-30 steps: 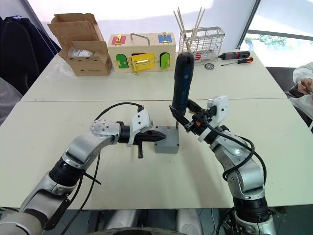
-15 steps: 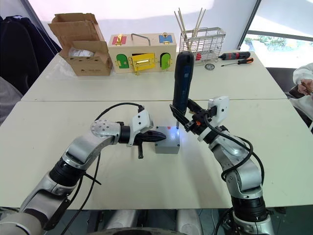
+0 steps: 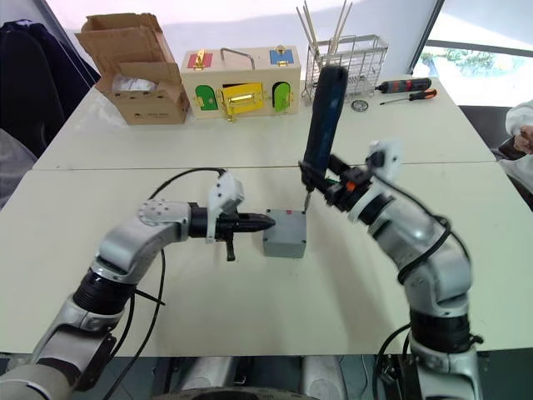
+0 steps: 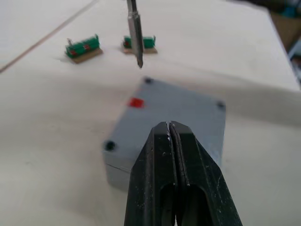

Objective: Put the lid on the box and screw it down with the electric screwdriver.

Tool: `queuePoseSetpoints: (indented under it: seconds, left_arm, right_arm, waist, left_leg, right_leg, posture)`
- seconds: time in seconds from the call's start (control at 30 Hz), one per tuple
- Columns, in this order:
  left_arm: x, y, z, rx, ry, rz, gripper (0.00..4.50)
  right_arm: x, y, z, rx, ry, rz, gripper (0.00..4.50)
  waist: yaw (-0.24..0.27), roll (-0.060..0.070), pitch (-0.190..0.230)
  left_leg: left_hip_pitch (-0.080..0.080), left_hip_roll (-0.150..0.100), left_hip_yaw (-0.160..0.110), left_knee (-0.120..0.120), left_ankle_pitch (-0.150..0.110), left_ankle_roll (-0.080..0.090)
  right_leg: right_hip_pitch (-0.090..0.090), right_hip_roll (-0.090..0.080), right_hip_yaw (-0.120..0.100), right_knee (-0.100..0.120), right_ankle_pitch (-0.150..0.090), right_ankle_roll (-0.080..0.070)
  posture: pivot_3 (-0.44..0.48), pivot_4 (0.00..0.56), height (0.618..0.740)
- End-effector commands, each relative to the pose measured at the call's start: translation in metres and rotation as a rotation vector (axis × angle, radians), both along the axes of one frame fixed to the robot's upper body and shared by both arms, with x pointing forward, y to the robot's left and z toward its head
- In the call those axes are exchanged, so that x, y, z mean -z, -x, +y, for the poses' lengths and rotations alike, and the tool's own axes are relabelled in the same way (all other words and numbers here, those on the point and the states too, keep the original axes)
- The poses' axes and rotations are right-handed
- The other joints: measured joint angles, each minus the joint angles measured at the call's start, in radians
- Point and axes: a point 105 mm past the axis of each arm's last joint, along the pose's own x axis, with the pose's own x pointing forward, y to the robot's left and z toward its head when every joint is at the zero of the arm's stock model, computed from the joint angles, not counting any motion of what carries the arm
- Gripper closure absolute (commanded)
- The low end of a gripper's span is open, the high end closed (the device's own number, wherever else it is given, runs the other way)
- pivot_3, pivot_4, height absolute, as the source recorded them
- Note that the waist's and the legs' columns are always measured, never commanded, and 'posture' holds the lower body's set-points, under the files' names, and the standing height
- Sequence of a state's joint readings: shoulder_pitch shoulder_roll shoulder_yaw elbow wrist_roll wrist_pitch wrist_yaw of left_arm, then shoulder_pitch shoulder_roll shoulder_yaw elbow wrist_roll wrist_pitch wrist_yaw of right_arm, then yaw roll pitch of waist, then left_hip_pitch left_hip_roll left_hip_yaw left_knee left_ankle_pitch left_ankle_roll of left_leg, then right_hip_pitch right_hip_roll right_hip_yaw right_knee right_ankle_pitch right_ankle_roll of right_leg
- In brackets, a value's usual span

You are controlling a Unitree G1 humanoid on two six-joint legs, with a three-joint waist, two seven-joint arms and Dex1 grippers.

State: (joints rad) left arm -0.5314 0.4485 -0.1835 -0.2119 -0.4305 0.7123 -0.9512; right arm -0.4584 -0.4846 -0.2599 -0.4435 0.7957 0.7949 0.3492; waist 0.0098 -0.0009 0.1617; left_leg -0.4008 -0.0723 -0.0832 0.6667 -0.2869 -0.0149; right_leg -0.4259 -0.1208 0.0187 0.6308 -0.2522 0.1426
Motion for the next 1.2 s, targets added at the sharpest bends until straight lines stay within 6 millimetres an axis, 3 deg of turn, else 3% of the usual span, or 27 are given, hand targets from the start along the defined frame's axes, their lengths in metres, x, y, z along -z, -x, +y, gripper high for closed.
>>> queuePoseSetpoints:
  seconds: [0.03,0.17,0.33,0.5,0.6,0.7,0.83,1.03,1.2]
  left_arm:
    - [-0.041,0.001,0.007,0.012,0.092,-0.073,4.50]
    - [-0.048,0.003,0.009,0.025,0.097,-0.085,4.50]
    - [-0.052,0.007,0.005,0.044,0.115,-0.091,4.50]
    - [-0.050,0.020,-0.007,0.128,0.092,-0.111,4.50]
    - [-0.046,0.032,-0.017,0.196,0.045,-0.136,4.50]
    - [-0.044,0.044,-0.027,0.272,0.007,-0.179,4.50]
    - [-0.038,0.054,-0.036,0.336,-0.017,-0.196,4.50]
    - [-0.030,0.053,-0.043,0.325,-0.019,-0.208,4.50]
    - [-0.015,0.057,-0.037,0.310,-0.068,-0.197,4.50]
  right_arm:
    - [-0.071,0.011,-0.013,-0.008,-0.117,-0.160,2.66]
    - [-0.084,0.010,-0.010,-0.033,-0.160,-0.118,2.66]
    - [-0.076,-0.005,-0.021,0.089,-0.092,0.021,2.66]
    - [-0.081,-0.008,-0.063,0.223,0.029,0.088,2.66]
    - [-0.076,-0.001,-0.096,0.295,0.132,0.225,2.66]
    - [-0.035,0.020,-0.147,0.365,0.199,0.646,2.66]
    - [0.005,0.034,-0.182,0.460,0.232,0.896,2.66]
    - [0.063,0.036,-0.188,0.425,0.176,1.133,2.66]
    - [0.081,0.028,-0.192,0.435,0.166,1.193,2.66]
  waist:
    - [0.000,0.000,0.002]
    - [-0.001,-0.001,0.003]
    - [-0.006,-0.001,0.004]
    - [0.002,0.000,0.006]
    - [0.004,0.000,0.007]
    - [0.006,0.000,0.008]
    - [-0.009,0.000,0.008]
    - [-0.029,0.009,0.009]
    - [-0.022,0.010,0.010]
  left_leg:
    - [-0.004,0.000,-0.001,0.000,0.001,-0.002]
    - [-0.006,0.001,-0.002,-0.002,0.002,-0.002]
    - [-0.006,0.000,0.001,0.000,0.001,-0.001]
    - [-0.007,0.000,0.000,0.000,0.001,-0.001]
    - [-0.007,0.000,0.001,0.000,0.001,0.000]
    - [-0.008,0.000,0.002,0.000,-0.001,0.004]
    - [-0.007,0.001,0.003,0.000,-0.004,0.008]
    - [-0.003,0.001,0.008,0.001,-0.004,0.009]
    - [-0.003,0.001,0.007,0.000,-0.004,0.009]
  right_leg:
    - [-0.005,0.000,-0.001,0.002,0.000,0.000]
    - [-0.006,0.001,-0.002,0.001,0.000,-0.001]
    - [-0.005,0.000,0.000,0.000,0.001,-0.002]
    - [-0.005,0.000,-0.001,0.000,0.001,-0.002]
    - [-0.005,0.000,-0.001,-0.001,0.001,-0.002]
    - [-0.004,0.000,-0.002,-0.003,0.001,-0.002]
    - [-0.003,0.000,-0.001,-0.005,0.001,-0.002]
    - [-0.003,0.000,0.003,0.000,0.001,-0.002]
    - [-0.004,0.002,0.003,0.000,0.001,-0.002]
  posture:
    - [0.000,0.150,0.730]
    - [0.000,0.150,0.730]
    - [0.000,0.150,0.730]
    - [0.000,0.150,0.730]
    - [0.000,0.150,0.730]
    - [0.000,0.150,0.730]
    - [0.000,0.150,0.730]
    - [0.000,0.150,0.730]
    - [0.000,0.150,0.730]
